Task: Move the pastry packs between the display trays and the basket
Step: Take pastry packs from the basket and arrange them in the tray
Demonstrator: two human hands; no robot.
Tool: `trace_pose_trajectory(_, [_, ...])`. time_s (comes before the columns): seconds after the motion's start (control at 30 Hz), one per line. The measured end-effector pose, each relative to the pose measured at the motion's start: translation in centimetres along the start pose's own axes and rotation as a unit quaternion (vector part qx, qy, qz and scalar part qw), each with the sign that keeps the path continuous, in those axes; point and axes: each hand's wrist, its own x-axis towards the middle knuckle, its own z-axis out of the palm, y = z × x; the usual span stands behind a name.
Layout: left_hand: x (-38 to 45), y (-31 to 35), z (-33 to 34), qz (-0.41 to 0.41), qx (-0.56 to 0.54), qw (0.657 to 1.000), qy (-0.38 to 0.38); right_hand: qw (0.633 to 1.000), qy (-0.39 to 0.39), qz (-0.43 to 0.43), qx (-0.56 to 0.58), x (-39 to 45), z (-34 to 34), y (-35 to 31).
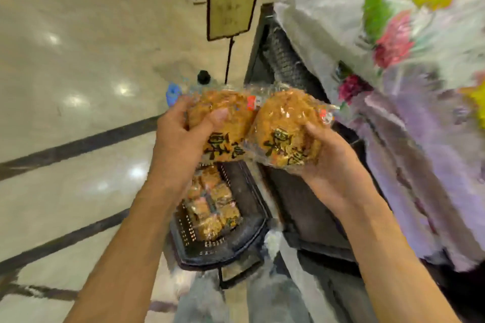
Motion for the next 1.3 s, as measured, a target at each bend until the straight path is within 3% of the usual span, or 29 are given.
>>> trace_pose_trajectory(0.13, [-4.2,6.2,7.7,0.035,-0.023,0.993,-0.114,0.994,0.053,-0.085,0.035,-10.5,-2.6,-5.4])
trace_pose_trajectory(0.3, [-11.2,9.9,20.3,0.082,0.009,0.942,-0.327,0.959,0.219,-0.177,0.046,-24.7,-10.0,-9.8])
trace_pose_trajectory(0.47, [-19.1,10.0,34.9,0.138,0.058,0.849,-0.507,0.889,0.383,-0.248,0.025,-39.3,-19.6,-11.7])
trace_pose_trajectory(0.57, [-23.1,8.6,44.0,0.156,0.115,0.788,-0.584,0.835,0.495,-0.240,-0.010,-46.3,-26.5,-12.3])
trace_pose_trajectory(0.63, [-25.0,7.0,49.5,0.193,0.170,0.743,-0.617,0.811,0.537,-0.209,-0.098,-49.6,-31.4,-12.5])
trace_pose_trajectory(0.73, [-25.7,4.0,56.7,0.301,0.294,0.655,-0.628,0.769,0.585,-0.140,-0.214,-51.6,-39.3,-12.4])
trace_pose_trajectory(0.83, [-24.8,1.6,61.0,0.390,0.411,0.579,-0.587,0.741,0.560,-0.049,-0.367,-50.8,-45.2,-12.7])
trace_pose_trajectory(0.93, [-23.4,-0.5,64.7,0.444,0.495,0.495,-0.560,0.642,0.521,0.084,-0.556,-49.0,-49.3,-13.6])
trace_pose_trajectory(1.07, [-22.0,-2.4,67.9,0.503,0.551,0.407,-0.527,0.586,0.494,0.128,-0.630,-46.3,-52.5,-14.1])
trace_pose_trajectory(1.17, [-21.3,-3.8,69.0,0.542,0.544,0.399,-0.501,0.542,0.497,0.159,-0.659,-44.7,-53.4,-13.7])
trace_pose_trajectory(1.3, [-21.2,-5.4,68.7,0.620,0.476,0.451,-0.431,0.486,0.542,0.141,-0.671,-43.4,-53.7,-12.4])
